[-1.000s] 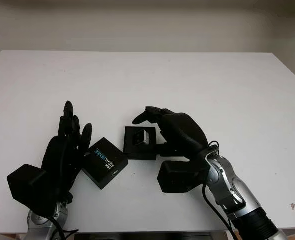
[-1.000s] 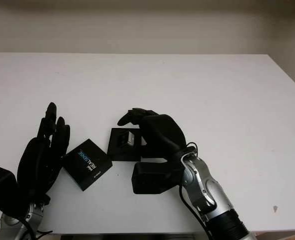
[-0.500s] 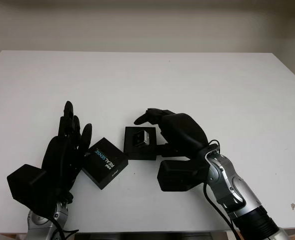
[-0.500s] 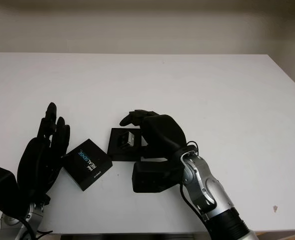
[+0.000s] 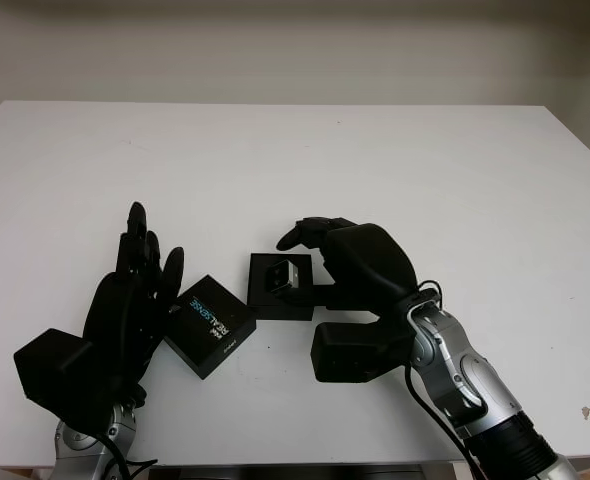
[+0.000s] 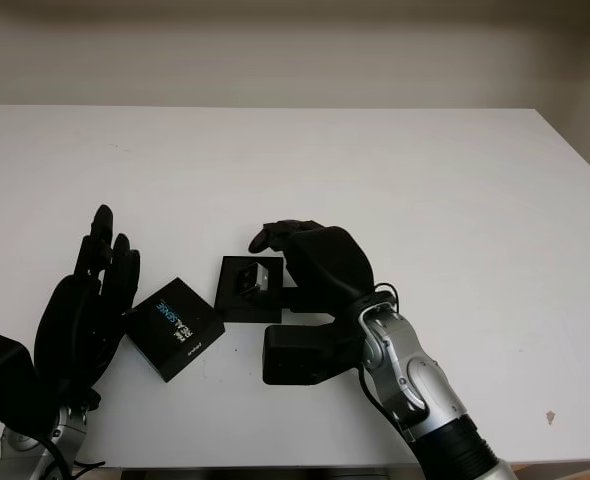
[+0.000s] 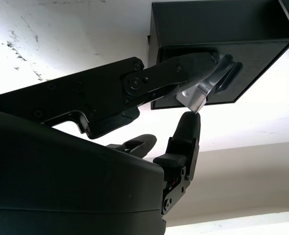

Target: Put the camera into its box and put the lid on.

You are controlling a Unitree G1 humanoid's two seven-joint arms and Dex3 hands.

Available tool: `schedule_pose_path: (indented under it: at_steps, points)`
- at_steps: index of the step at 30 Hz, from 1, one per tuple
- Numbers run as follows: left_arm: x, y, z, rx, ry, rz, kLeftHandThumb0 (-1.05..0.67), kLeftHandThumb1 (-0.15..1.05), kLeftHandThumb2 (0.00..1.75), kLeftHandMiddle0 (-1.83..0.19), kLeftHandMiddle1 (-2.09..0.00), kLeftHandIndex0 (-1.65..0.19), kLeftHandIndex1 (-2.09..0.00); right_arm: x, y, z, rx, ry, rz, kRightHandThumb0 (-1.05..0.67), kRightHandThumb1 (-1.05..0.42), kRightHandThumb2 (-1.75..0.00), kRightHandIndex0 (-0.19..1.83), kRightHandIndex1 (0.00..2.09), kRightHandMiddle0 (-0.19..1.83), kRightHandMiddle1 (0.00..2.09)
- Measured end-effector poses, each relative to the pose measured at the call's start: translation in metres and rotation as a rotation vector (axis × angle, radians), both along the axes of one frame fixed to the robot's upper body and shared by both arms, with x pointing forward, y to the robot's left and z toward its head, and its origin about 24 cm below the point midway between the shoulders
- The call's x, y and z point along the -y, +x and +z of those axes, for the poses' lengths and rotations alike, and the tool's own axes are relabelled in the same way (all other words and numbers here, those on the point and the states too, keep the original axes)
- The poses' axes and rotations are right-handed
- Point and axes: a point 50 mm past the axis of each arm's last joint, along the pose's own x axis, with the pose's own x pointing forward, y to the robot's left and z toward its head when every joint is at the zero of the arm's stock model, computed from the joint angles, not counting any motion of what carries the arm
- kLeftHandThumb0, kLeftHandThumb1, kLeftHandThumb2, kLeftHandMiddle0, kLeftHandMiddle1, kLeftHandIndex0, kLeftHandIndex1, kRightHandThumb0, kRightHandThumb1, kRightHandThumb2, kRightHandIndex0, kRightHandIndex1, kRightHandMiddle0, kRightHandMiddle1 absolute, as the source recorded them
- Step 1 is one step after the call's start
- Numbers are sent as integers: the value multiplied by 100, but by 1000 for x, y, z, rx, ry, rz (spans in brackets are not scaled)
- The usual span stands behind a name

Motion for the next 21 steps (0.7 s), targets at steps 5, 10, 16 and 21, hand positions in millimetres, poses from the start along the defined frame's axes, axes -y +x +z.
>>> schedule_pose_path:
  at_steps: [5,10,16,21]
  points:
    - [0,-1,0,4,0,6,-74,105,45,18,-5,18,-5,0,0,-1,-9,-9,-1,-61,-96,-5,44,22,41,93]
    - [0,-1,0,3,0,6,-75,105,44,18,-5,18,-5,0,0,-1,-13,-10,0,-60,-96,-5,45,23,44,95]
    - [0,-1,0,3,0,7,-74,105,44,18,-5,18,-5,0,0,0,-25,-2,7,-58,-94,-5,47,26,49,100]
    - [0,-1,0,5,-1,9,-75,105,45,18,-5,18,-5,0,0,0,-37,19,11,-54,-93,-5,48,28,52,105]
